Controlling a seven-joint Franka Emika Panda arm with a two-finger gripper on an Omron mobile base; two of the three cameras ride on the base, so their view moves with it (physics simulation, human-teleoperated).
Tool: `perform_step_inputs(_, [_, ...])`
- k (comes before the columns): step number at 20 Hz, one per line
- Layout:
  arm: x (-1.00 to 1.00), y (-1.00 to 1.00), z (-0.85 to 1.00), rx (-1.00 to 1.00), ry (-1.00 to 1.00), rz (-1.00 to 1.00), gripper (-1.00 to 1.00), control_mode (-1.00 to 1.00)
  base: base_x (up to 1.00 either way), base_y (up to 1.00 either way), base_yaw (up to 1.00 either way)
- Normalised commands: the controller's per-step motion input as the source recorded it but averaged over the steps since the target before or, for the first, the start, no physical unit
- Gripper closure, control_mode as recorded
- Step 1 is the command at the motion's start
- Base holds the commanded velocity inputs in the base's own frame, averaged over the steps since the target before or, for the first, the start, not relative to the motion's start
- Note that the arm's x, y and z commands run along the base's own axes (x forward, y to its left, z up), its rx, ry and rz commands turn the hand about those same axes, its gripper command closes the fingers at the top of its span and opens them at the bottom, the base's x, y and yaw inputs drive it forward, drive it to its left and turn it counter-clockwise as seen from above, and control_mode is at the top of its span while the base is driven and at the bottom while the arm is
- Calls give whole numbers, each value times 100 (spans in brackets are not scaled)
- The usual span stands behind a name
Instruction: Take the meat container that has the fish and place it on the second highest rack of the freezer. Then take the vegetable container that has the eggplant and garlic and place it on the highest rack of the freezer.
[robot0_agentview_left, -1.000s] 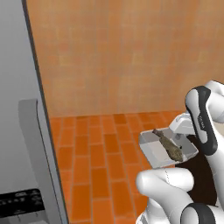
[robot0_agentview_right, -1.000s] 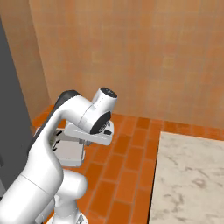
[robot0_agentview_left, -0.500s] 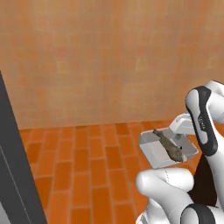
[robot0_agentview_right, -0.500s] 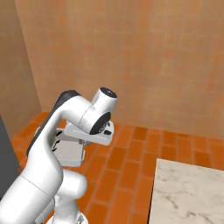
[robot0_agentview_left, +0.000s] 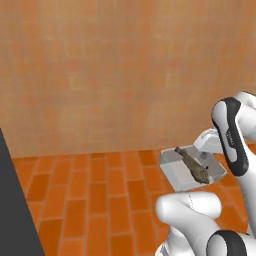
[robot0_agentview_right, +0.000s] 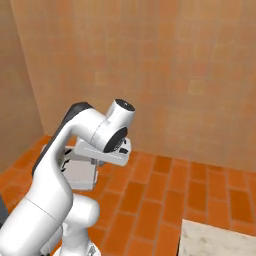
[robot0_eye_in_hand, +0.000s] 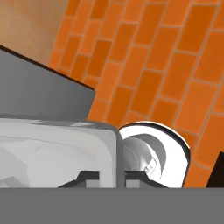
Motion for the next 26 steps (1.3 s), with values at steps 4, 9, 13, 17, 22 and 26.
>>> perform_step_inputs(4, [0, 0, 0, 0, 0, 0, 100, 100, 0, 25, 61])
perform_step_inputs(9, [0, 0, 0, 0, 0, 0, 100, 100, 0, 1, 81])
perform_step_inputs(13, [0, 0, 0, 0, 0, 0, 100, 100, -30, 0, 84])
perform_step_inputs(17, [0, 0, 0, 0, 0, 0, 100, 100, -41, -16, 79])
perform_step_inputs(22, [0, 0, 0, 0, 0, 0, 100, 100, -22, -15, 60])
perform_step_inputs(26, [0, 0, 0, 0, 0, 0, 100, 100, -32, -27, 50])
